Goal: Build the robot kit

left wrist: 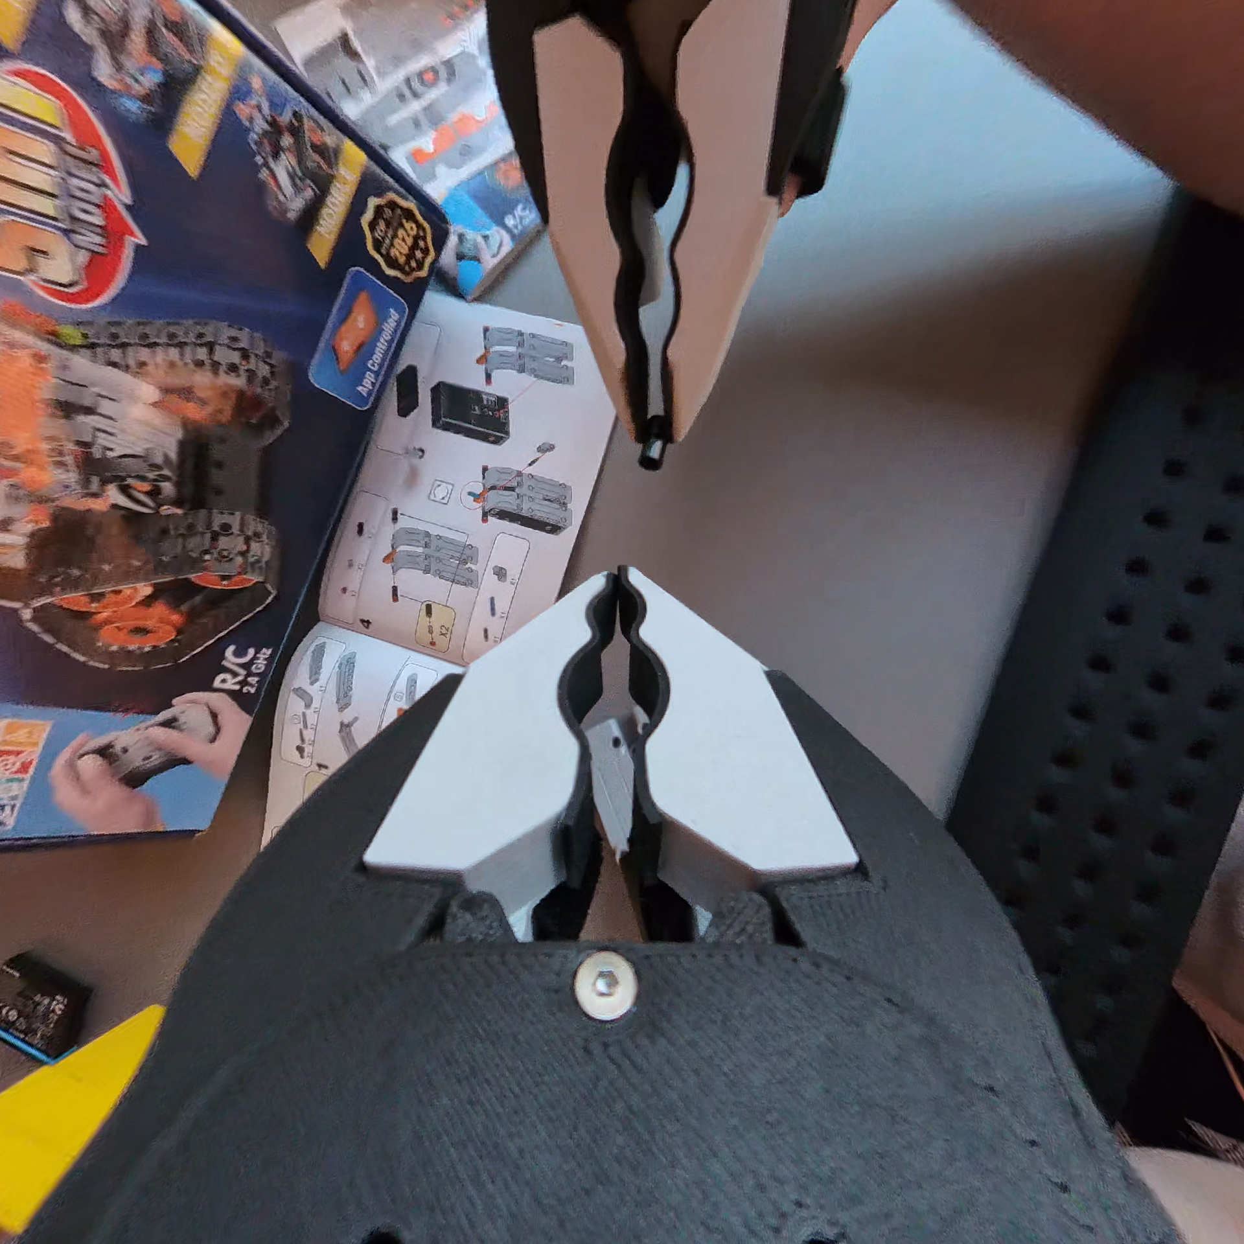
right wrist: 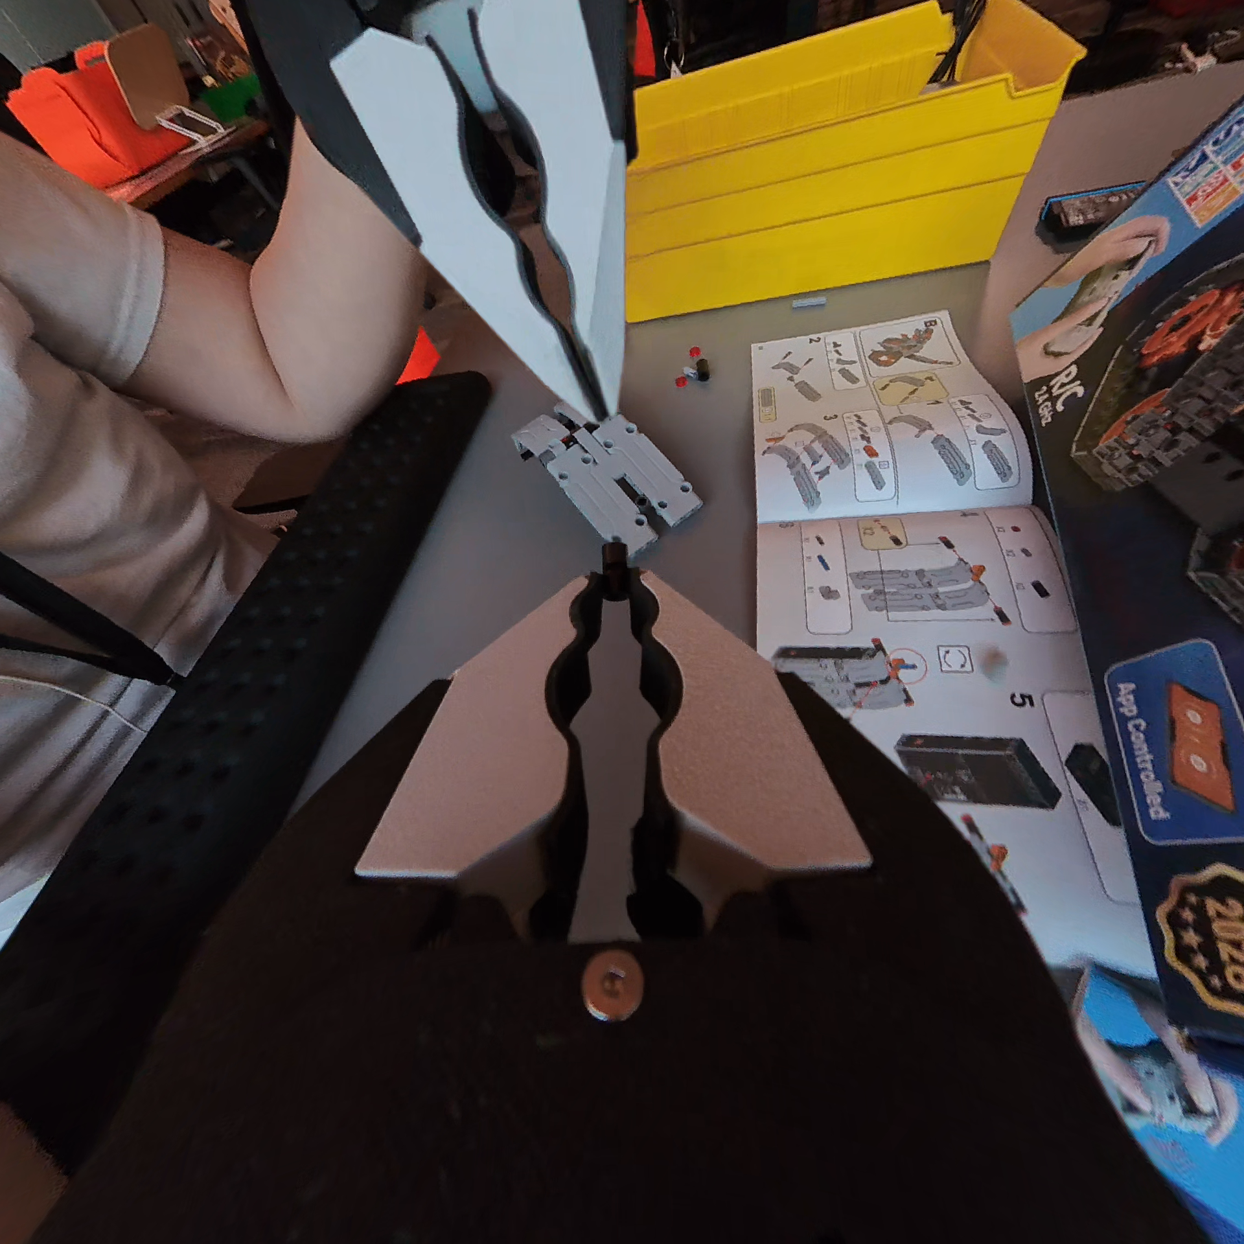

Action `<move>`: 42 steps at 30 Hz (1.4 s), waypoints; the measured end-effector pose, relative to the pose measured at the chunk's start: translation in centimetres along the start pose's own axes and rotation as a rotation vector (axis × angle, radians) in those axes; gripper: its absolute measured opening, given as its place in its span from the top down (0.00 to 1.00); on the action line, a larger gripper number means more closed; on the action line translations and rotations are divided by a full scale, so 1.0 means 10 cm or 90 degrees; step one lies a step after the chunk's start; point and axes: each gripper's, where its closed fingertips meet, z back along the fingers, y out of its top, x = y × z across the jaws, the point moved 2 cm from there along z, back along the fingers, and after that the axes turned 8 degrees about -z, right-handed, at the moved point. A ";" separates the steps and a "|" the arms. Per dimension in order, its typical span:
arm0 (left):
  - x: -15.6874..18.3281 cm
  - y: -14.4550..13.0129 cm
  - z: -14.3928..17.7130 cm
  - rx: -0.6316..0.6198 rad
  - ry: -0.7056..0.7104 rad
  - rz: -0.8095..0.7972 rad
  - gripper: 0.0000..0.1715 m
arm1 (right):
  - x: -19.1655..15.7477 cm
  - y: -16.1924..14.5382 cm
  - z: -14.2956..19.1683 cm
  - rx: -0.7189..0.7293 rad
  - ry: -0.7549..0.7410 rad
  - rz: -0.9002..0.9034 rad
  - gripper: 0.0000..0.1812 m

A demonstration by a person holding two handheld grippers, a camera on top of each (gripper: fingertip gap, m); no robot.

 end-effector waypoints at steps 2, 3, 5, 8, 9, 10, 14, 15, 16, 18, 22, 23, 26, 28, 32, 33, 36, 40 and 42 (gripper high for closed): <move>-0.01 -0.02 -0.20 -0.042 -0.006 0.002 1.00 | 0.01 -0.09 0.05 -0.024 -0.012 -0.014 0.96; 0.02 -0.06 -0.30 -0.055 -0.015 0.005 1.00 | 0.02 -0.15 0.08 -0.042 -0.019 -0.023 0.96; 0.06 -0.15 -0.46 -0.070 -0.025 0.018 1.00 | 0.06 -0.32 0.17 -0.089 -0.040 -0.052 0.96; -0.03 -0.31 -0.54 -0.076 -0.002 0.055 1.00 | 0.18 -0.46 0.37 -0.092 -0.086 -0.092 0.96; -0.09 -0.33 -0.54 -0.074 0.007 0.074 1.00 | 0.22 -0.48 0.44 -0.087 -0.100 -0.104 0.96; -0.14 -0.32 -0.53 -0.065 0.010 0.092 1.00 | 0.25 -0.51 0.51 -0.083 -0.113 -0.115 0.96; -0.30 -0.03 -0.53 0.022 0.011 0.150 0.98 | 0.36 -0.55 0.74 -0.067 -0.179 -0.130 0.96; -0.35 0.03 -0.58 0.029 0.012 0.158 0.96 | 0.37 -0.54 0.77 -0.059 -0.188 -0.130 0.96; -0.38 0.08 -0.65 0.023 0.012 0.162 0.96 | 0.39 -0.54 0.79 -0.054 -0.199 -0.127 0.96; -0.45 0.13 -0.82 -0.007 0.022 0.148 0.95 | 0.44 -0.55 0.83 -0.053 -0.224 -0.125 0.96; -0.60 0.17 -1.17 -0.063 0.080 0.130 0.98 | 0.57 -0.63 0.94 -0.066 -0.281 -0.136 0.96; -0.60 0.20 -1.22 -0.060 0.079 0.132 0.98 | 0.57 -0.63 0.94 -0.058 -0.279 -0.141 0.96; -0.61 0.26 -1.27 -0.045 0.091 0.142 0.93 | 0.47 -0.58 0.82 -0.045 -0.212 -0.151 0.96; -0.64 0.27 -1.26 -0.038 0.109 0.150 0.85 | 0.37 -0.67 0.66 -0.097 -0.162 -0.146 0.96; -0.75 0.32 -1.24 -0.011 0.146 0.167 0.83 | 0.48 -0.72 0.56 -0.120 -0.182 -0.139 0.87; -0.79 0.31 -1.25 -0.018 0.158 0.162 0.84 | 0.55 -0.66 0.60 -0.097 -0.205 -0.139 0.87; -0.92 0.29 -1.30 -0.048 0.210 0.128 0.93 | 0.88 -0.55 0.83 -0.032 -0.356 -0.149 0.88; -1.06 0.35 -1.38 -0.054 0.246 0.113 1.00 | 1.11 -0.63 0.90 -0.066 -0.467 -0.167 0.89; -1.11 0.36 -1.39 -0.054 0.253 0.114 1.00 | 1.17 -0.65 0.87 -0.097 -0.506 -0.152 0.89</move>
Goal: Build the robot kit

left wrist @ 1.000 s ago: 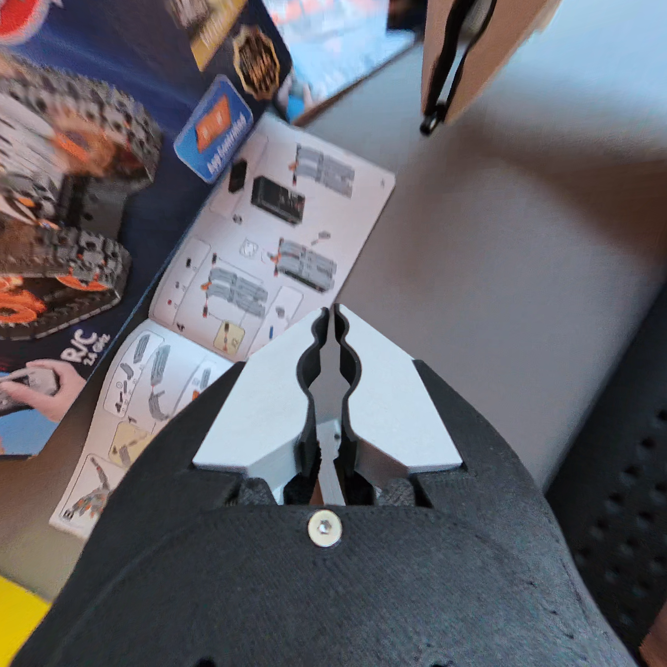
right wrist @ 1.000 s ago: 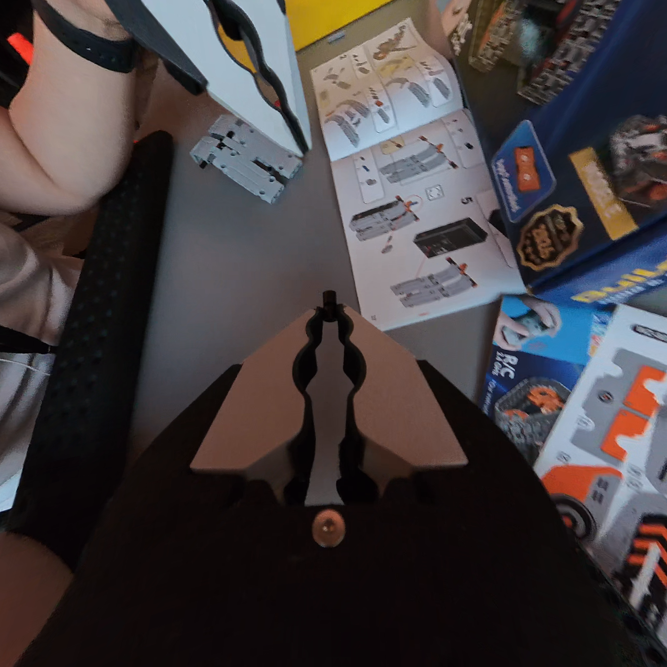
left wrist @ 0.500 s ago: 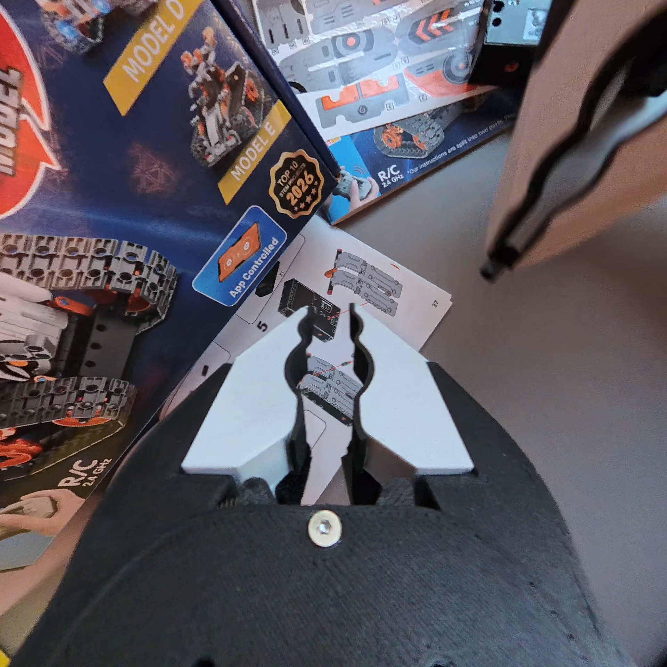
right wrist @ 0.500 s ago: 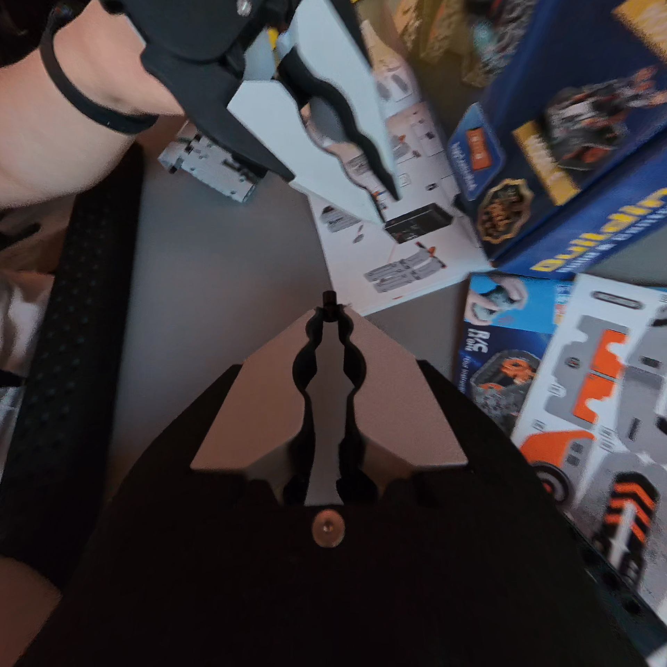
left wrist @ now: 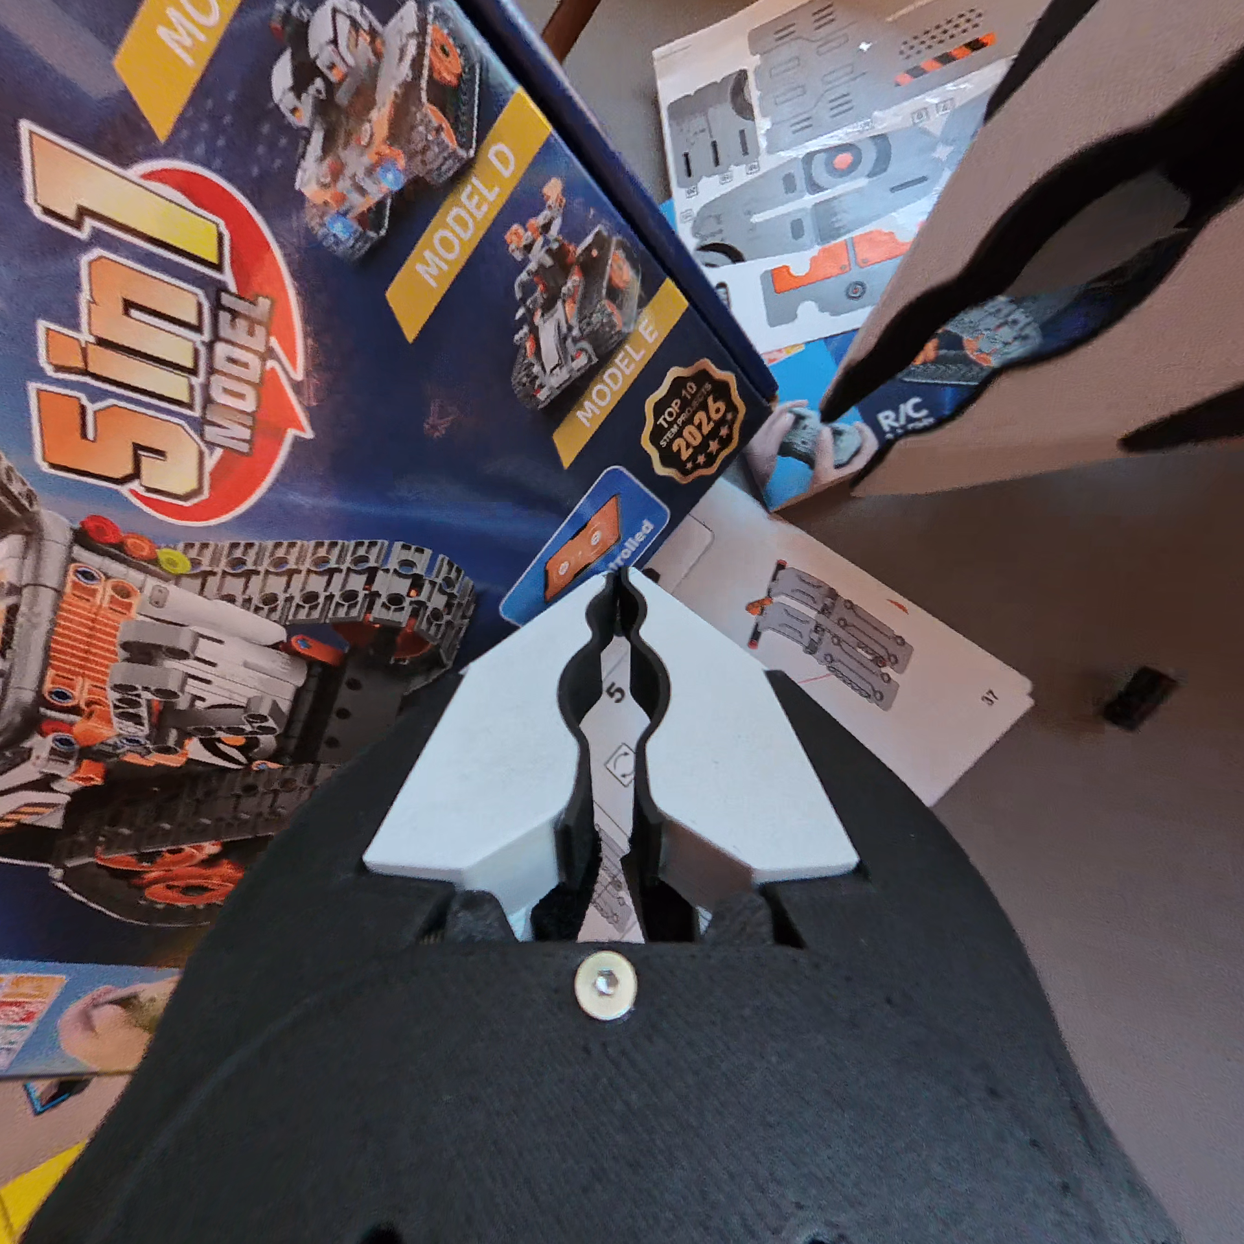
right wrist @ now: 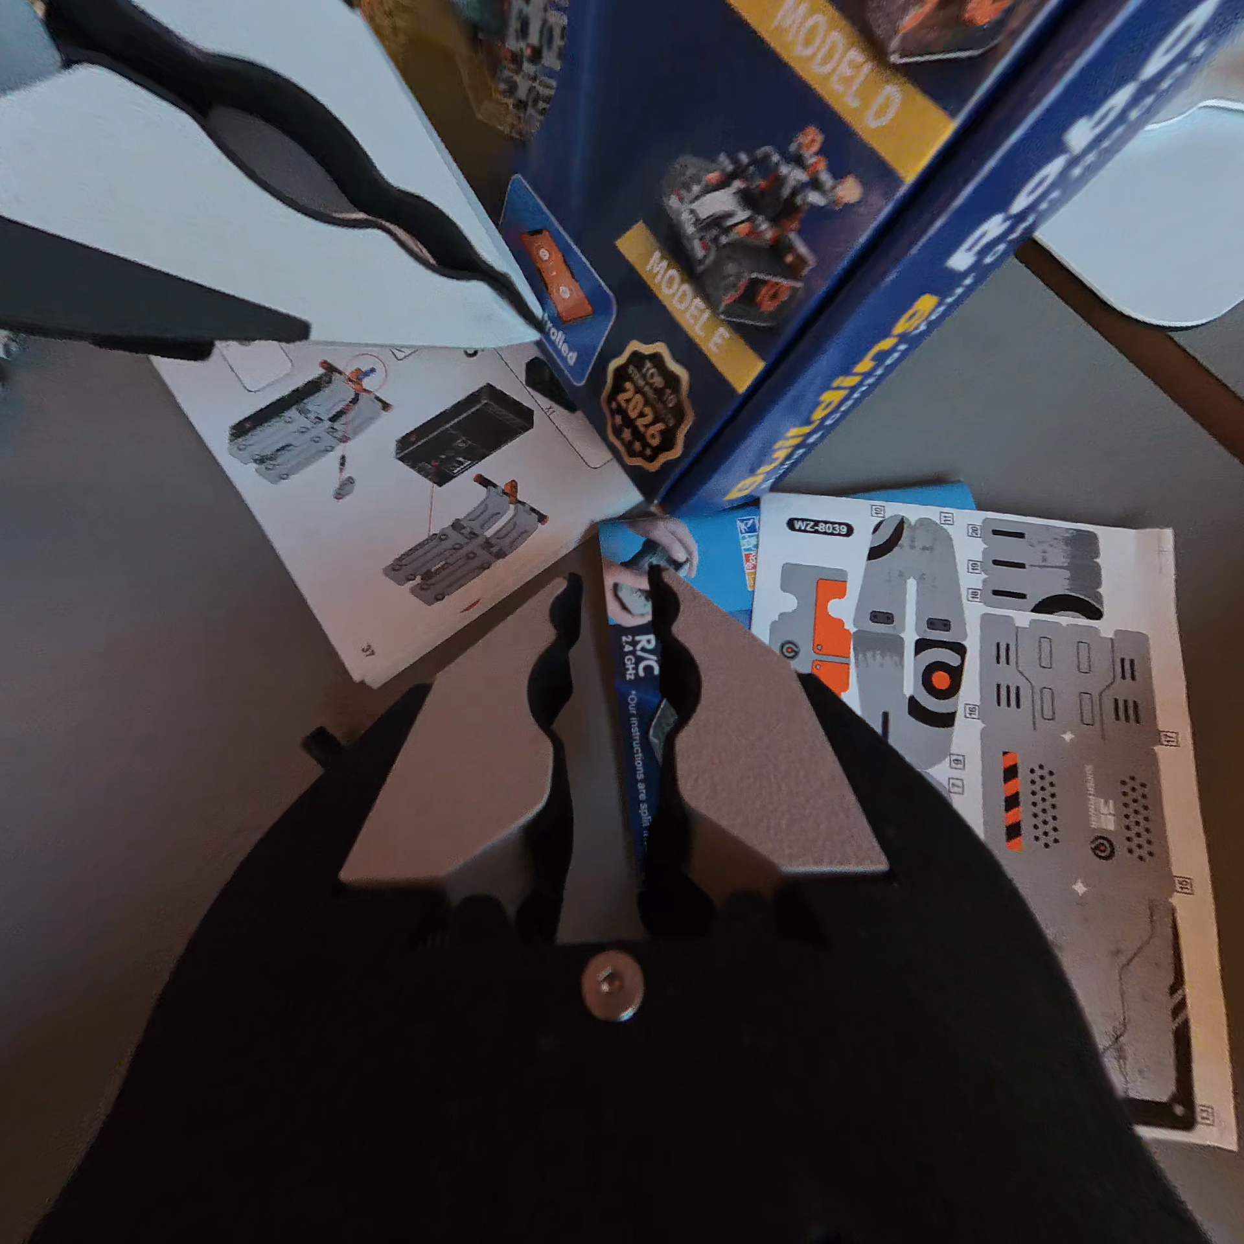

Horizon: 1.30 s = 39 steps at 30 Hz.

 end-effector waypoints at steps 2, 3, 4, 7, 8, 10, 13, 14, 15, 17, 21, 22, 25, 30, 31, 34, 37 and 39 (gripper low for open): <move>-0.08 0.00 -0.03 -0.005 0.024 -0.003 1.00 | -0.03 -0.01 -0.07 -0.023 -0.009 -0.003 0.89; -0.11 -0.01 -0.04 -0.009 0.028 -0.004 1.00 | -0.03 0.00 -0.12 -0.028 -0.020 -0.005 0.89; -0.12 -0.03 -0.06 -0.016 0.020 0.000 0.99 | -0.03 0.02 -0.16 -0.029 -0.034 -0.002 0.89; -0.12 -0.07 -0.06 -0.023 0.002 0.017 0.95 | -0.03 0.08 -0.26 -0.024 -0.075 0.014 0.89; -0.13 -0.09 -0.05 -0.023 0.005 0.018 0.95 | -0.01 0.11 -0.28 -0.023 -0.096 0.016 0.89; -0.15 -0.15 -0.01 -0.026 0.008 0.021 0.94 | 0.04 0.15 -0.29 -0.012 -0.130 0.013 0.89; -0.16 -0.20 0.09 -0.020 0.003 0.033 0.92 | 0.13 0.16 -0.28 -0.005 -0.164 -0.010 0.89; -0.15 -0.21 0.14 -0.013 0.000 0.038 0.92 | 0.15 0.16 -0.27 -0.002 -0.164 -0.020 0.88; -0.15 -0.21 0.20 -0.005 -0.003 0.043 0.92 | 0.18 0.15 -0.27 0.000 -0.164 -0.033 0.89; -0.13 -0.22 0.33 0.011 -0.007 0.055 0.92 | 0.18 0.13 -0.29 -0.002 -0.148 -0.049 0.89; -0.09 -0.28 0.62 0.049 -0.016 0.086 0.92 | 0.16 0.13 -0.34 -0.008 -0.133 -0.029 0.89; -0.07 -0.30 0.68 0.059 -0.019 0.096 0.92 | 0.17 0.13 -0.35 -0.008 -0.131 -0.030 0.89; -0.03 -0.35 0.81 0.094 -0.027 0.128 0.92 | 0.14 0.14 -0.38 -0.003 -0.103 -0.037 0.95; 0.02 -0.43 0.88 0.119 -0.034 0.165 0.92 | 0.11 0.13 -0.36 -0.010 -0.073 -0.030 0.97; 0.03 -0.43 0.90 0.125 -0.038 0.169 0.92 | 0.09 0.13 -0.33 -0.009 -0.059 -0.037 1.00; 0.08 -0.44 0.92 0.140 -0.057 0.178 0.92 | 0.00 0.11 -0.24 -0.023 0.010 -0.058 1.00; 0.06 -0.52 0.92 0.128 -0.046 0.166 0.92 | -0.05 -0.03 -0.12 -0.068 0.057 -0.049 1.00; 0.03 -0.55 0.91 0.129 -0.045 0.177 0.92 | 0.10 0.00 -0.08 -0.039 0.007 -0.042 1.00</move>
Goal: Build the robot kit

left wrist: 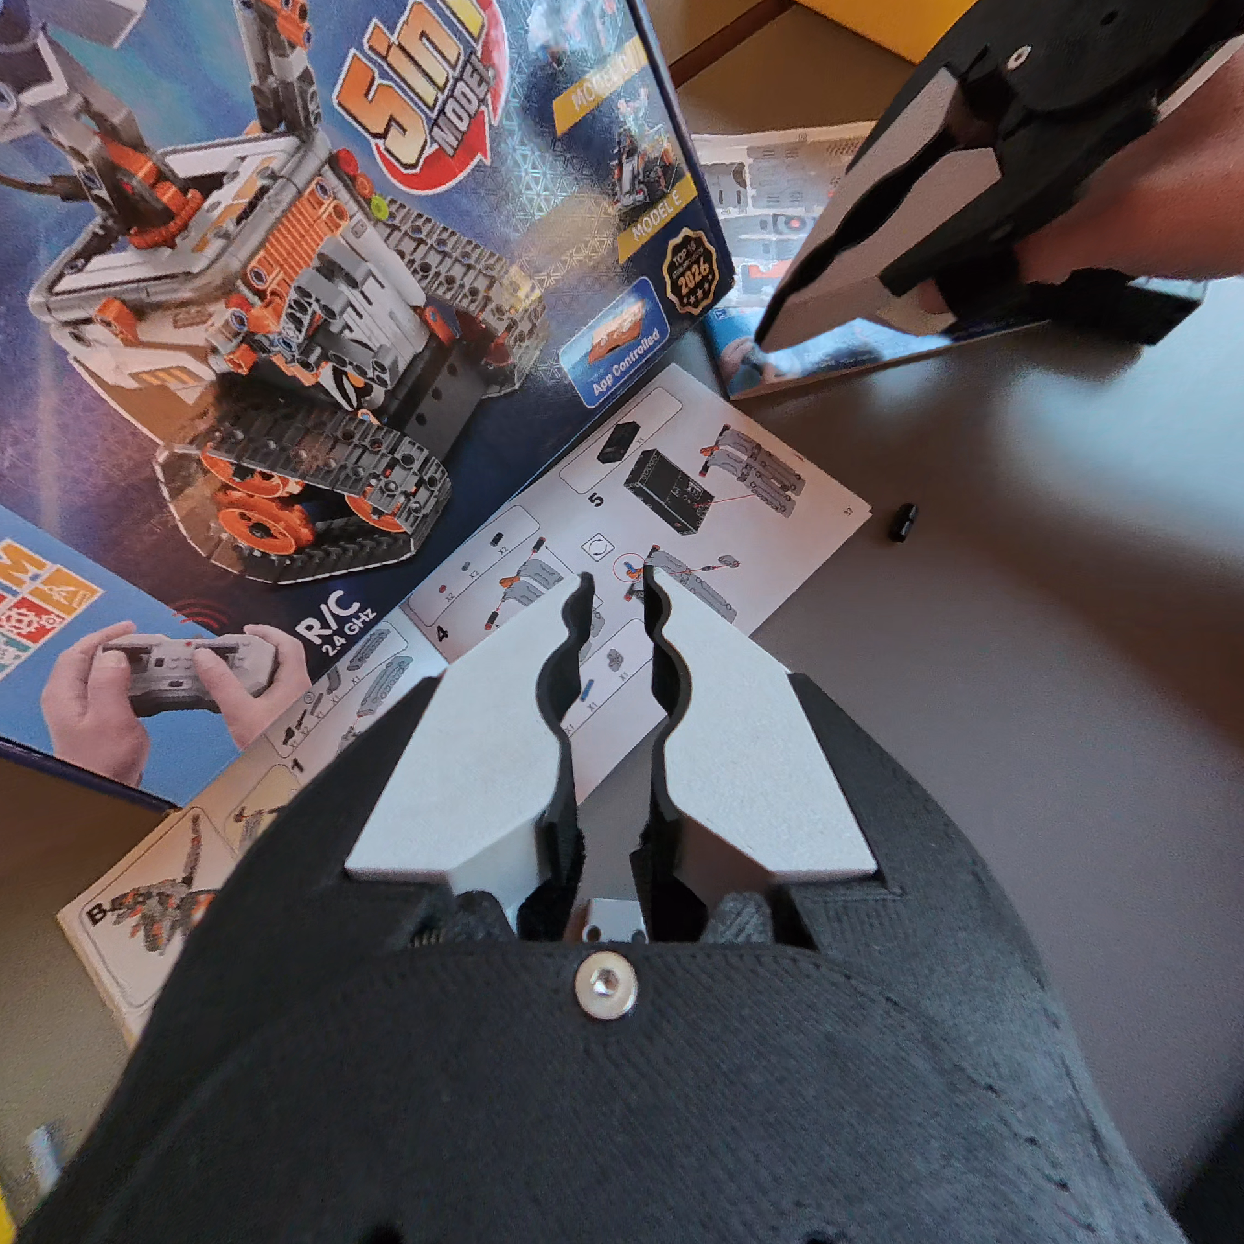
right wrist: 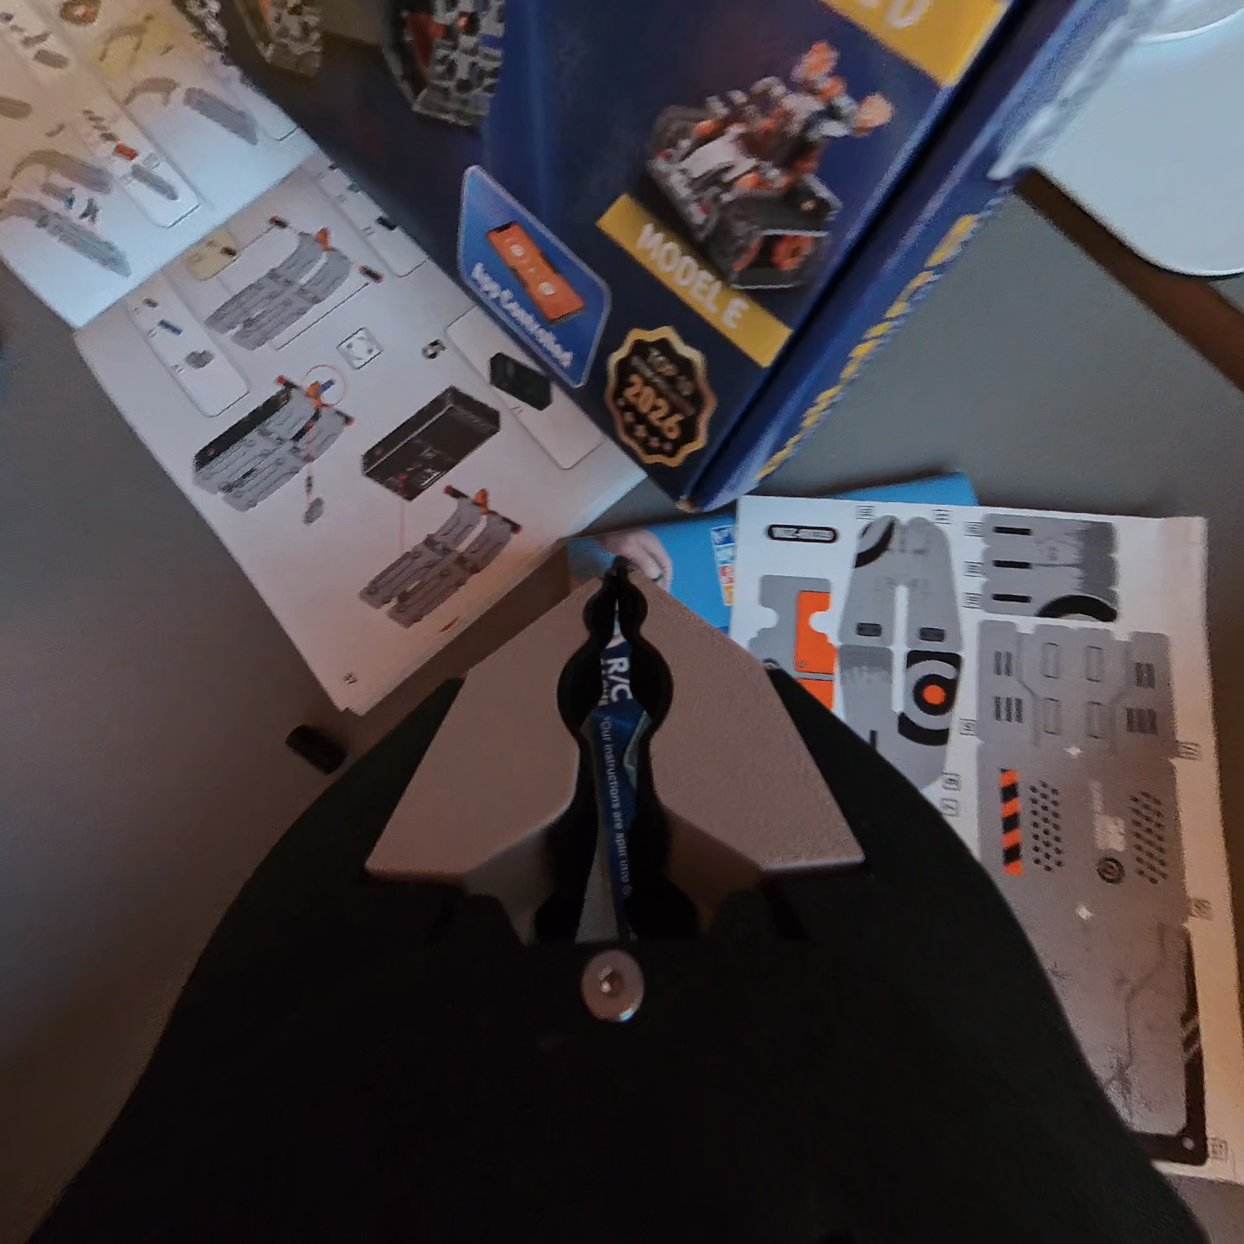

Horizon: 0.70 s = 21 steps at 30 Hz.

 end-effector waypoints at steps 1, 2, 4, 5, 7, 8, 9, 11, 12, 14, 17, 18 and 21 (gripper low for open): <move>-0.01 -0.01 -0.01 0.003 -0.008 0.012 0.93 | 0.03 0.03 0.00 0.019 -0.005 -0.014 1.00; -0.01 -0.01 -0.02 0.005 -0.016 0.021 0.92 | 0.04 0.07 0.00 0.036 -0.002 -0.027 1.00; -0.01 -0.03 -0.03 0.004 -0.024 0.030 0.92 | 0.14 0.15 -0.01 0.060 -0.053 -0.041 0.98; -0.01 -0.04 -0.04 0.002 -0.025 0.029 0.92 | 0.15 0.20 -0.01 0.070 -0.069 -0.044 0.95; 0.00 -0.05 -0.06 -0.002 -0.026 0.023 0.92 | 0.15 0.20 -0.06 0.048 -0.089 -0.040 0.89; 0.01 -0.05 -0.06 -0.002 -0.026 0.019 0.92 | 0.16 0.20 -0.08 0.036 -0.104 -0.030 0.89; 0.02 -0.04 -0.07 -0.002 -0.025 0.015 0.92 | 0.18 0.21 -0.09 0.031 -0.122 -0.021 0.90; 0.02 -0.05 -0.08 -0.006 -0.020 0.005 0.93 | 0.23 0.24 -0.09 0.030 -0.151 -0.011 0.94; 0.01 -0.06 -0.09 -0.008 -0.017 0.002 0.93 | 0.24 0.27 -0.10 0.034 -0.149 -0.012 0.93; -0.01 -0.08 -0.11 -0.013 -0.013 0.003 0.93 | 0.24 0.31 -0.14 0.038 -0.135 -0.005 0.93; -0.08 -0.11 -0.13 -0.018 -0.007 0.012 0.93 | 0.22 0.36 -0.25 0.046 -0.123 -0.005 0.88; -0.13 -0.13 -0.14 -0.024 0.002 0.013 0.92 | 0.23 0.38 -0.27 0.050 -0.126 -0.004 0.86; -0.26 -0.17 -0.13 -0.025 0.011 0.037 0.92 | 0.28 0.42 -0.30 0.049 -0.140 0.010 0.86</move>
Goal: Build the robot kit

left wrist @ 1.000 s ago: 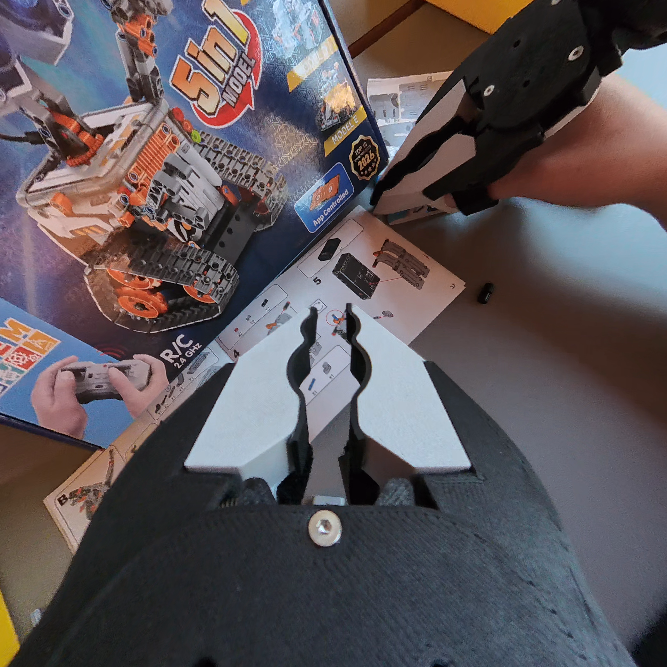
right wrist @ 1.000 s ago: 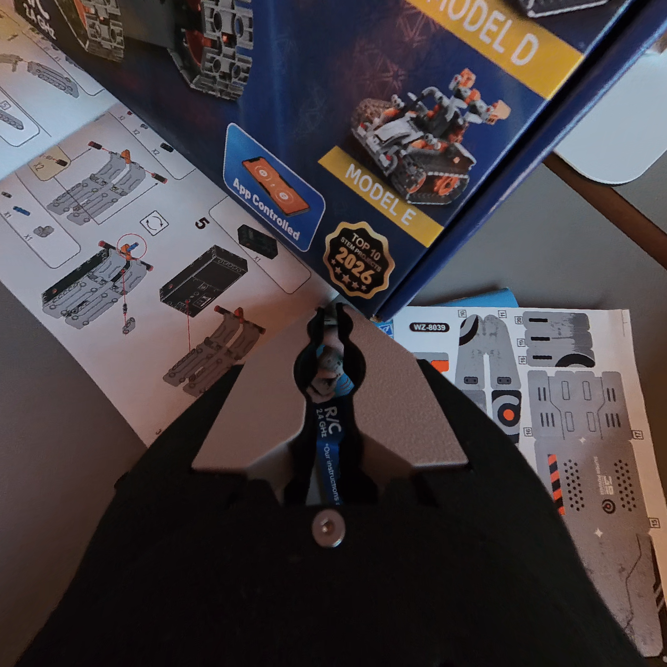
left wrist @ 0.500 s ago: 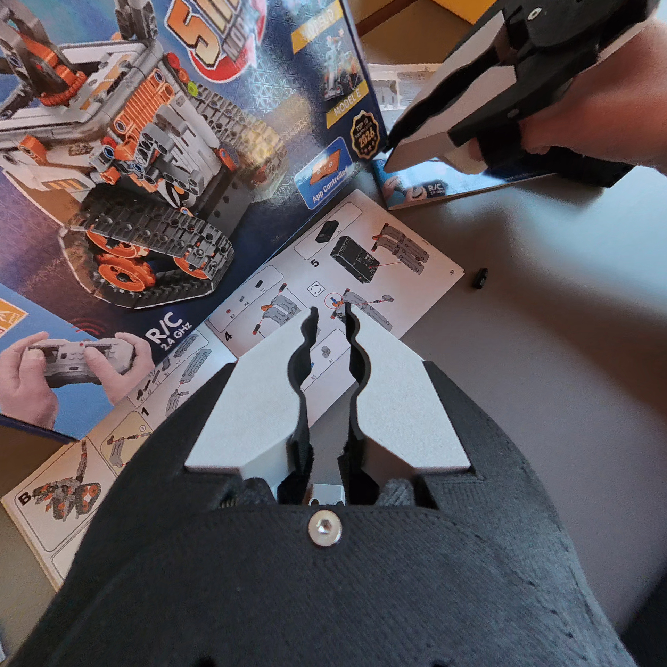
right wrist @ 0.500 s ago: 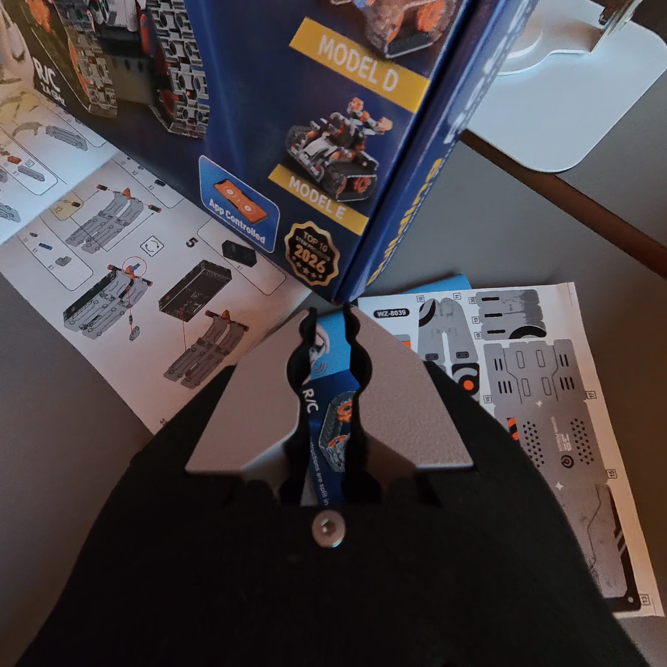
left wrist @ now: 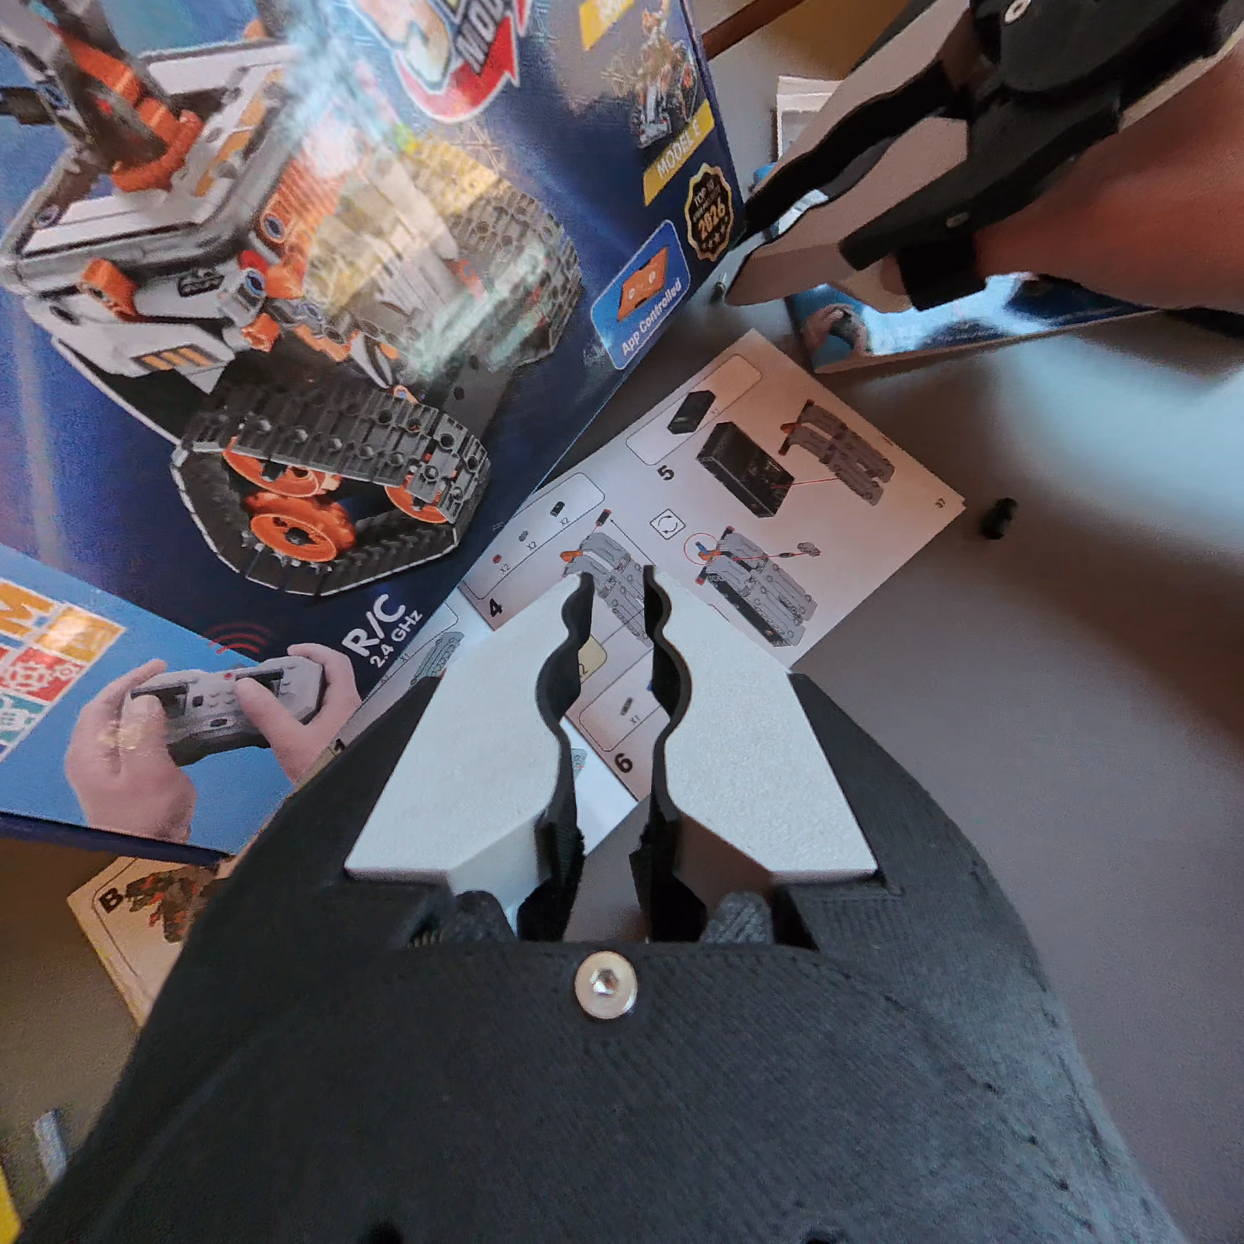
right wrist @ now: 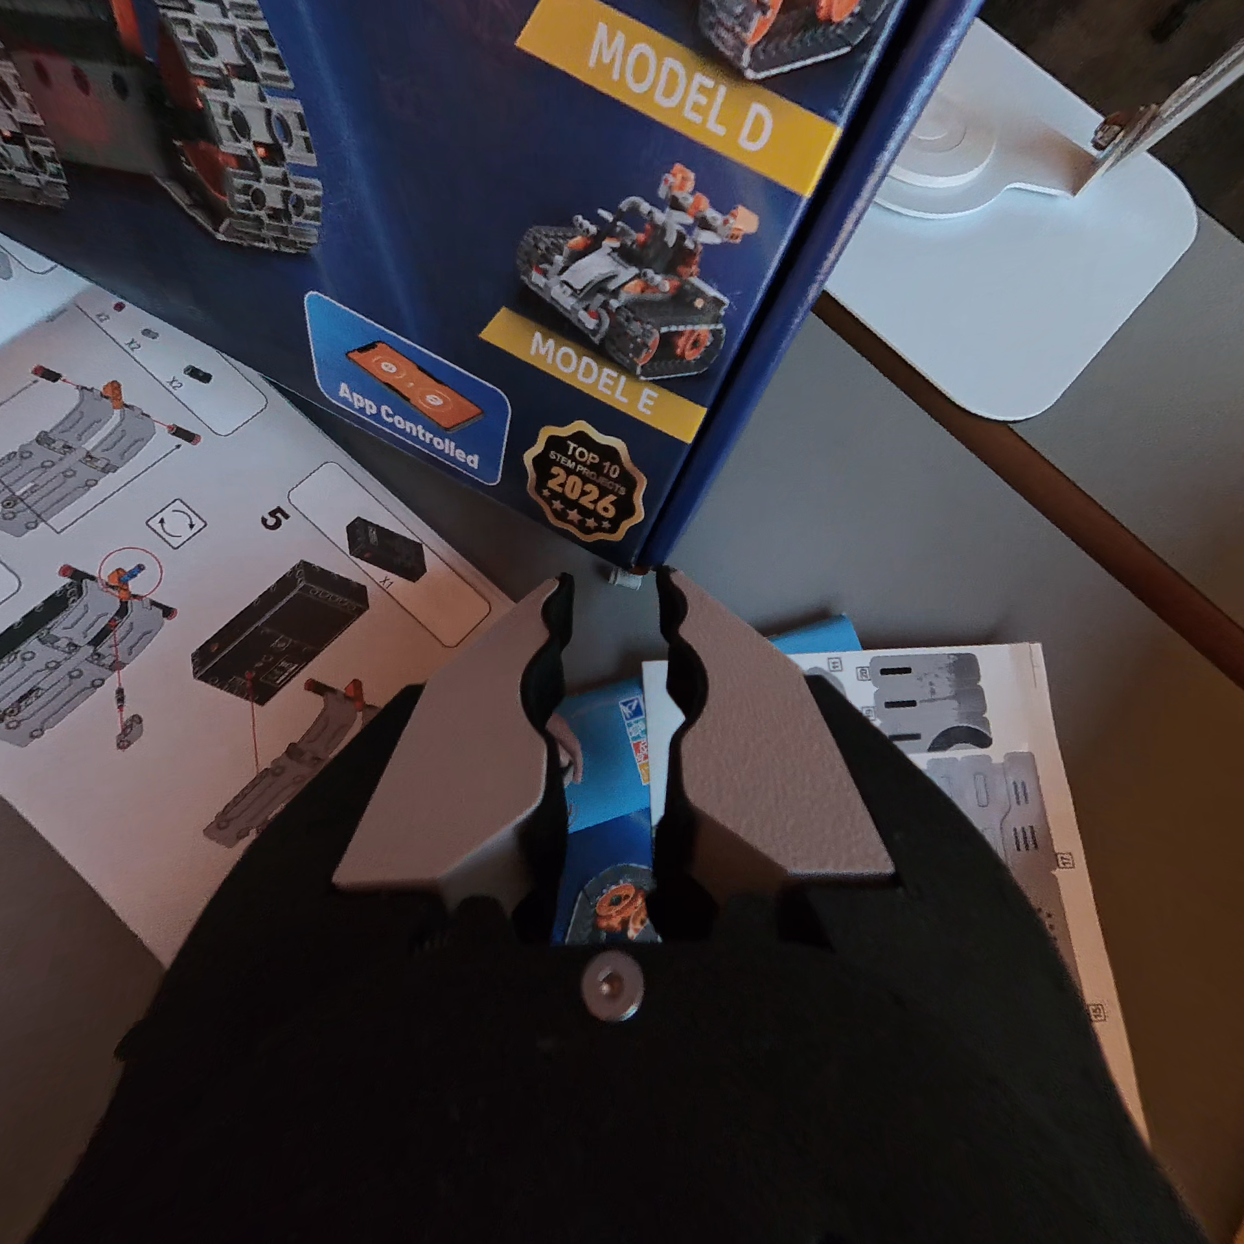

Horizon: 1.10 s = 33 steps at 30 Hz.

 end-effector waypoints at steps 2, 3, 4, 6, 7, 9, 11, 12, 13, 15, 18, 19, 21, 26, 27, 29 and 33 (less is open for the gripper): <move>-0.02 0.01 0.01 0.011 -0.015 0.024 0.92 | 0.01 0.00 -0.03 -0.010 0.004 -0.011 0.86; -0.02 0.00 0.01 0.012 -0.018 0.029 0.92 | 0.02 0.00 -0.05 -0.015 0.008 -0.021 0.86; -0.03 -0.01 0.01 0.010 -0.016 0.029 0.92 | 0.01 -0.02 -0.06 -0.023 0.010 -0.029 0.85; -0.03 -0.03 0.01 0.003 -0.012 0.023 0.92 | 0.01 -0.04 -0.07 -0.028 0.019 -0.048 0.87; -0.03 -0.04 0.01 0.001 -0.011 0.021 0.92 | 0.00 -0.05 -0.07 -0.031 0.027 -0.063 0.88; -0.01 -0.03 0.01 0.000 -0.013 0.018 0.92 | 0.00 -0.07 -0.04 -0.041 0.042 -0.080 0.95; 0.00 -0.03 0.01 0.001 -0.014 0.015 0.92 | 0.00 -0.09 0.00 -0.048 0.053 -0.086 0.95; 0.01 -0.03 0.02 0.001 -0.014 0.014 0.92 | -0.02 -0.11 0.02 -0.060 0.063 -0.089 0.95; 0.01 -0.03 0.02 0.000 -0.014 0.012 0.92 | -0.03 -0.13 0.06 -0.073 0.071 -0.090 0.95; 0.02 -0.03 0.04 0.000 -0.014 0.008 0.92 | -0.07 -0.17 0.15 -0.092 0.086 -0.085 0.95; 0.05 0.00 0.07 0.009 -0.024 0.009 0.92 | -0.18 -0.21 0.37 -0.128 0.119 -0.076 0.95; 0.07 0.01 0.08 0.014 -0.034 0.013 0.92 | -0.25 -0.22 0.47 -0.126 0.141 -0.064 0.95; 0.12 0.04 0.09 0.028 -0.058 0.020 0.91 | -0.58 -0.26 0.69 -0.109 0.231 -0.019 0.95; 0.35 0.19 0.15 0.085 -0.165 0.042 0.84 | -1.25 -0.72 0.89 -0.119 0.275 0.161 0.95; 0.40 0.23 0.16 0.100 -0.189 0.047 0.81 | -1.32 -0.81 0.88 -0.110 0.269 0.176 0.95; 0.48 0.31 0.22 0.132 -0.233 0.056 0.78 | -1.43 -0.88 0.89 -0.087 0.267 0.179 0.95; 0.58 0.43 0.35 0.190 -0.314 0.086 0.74 | -1.49 -0.91 0.81 -0.070 0.248 0.188 0.95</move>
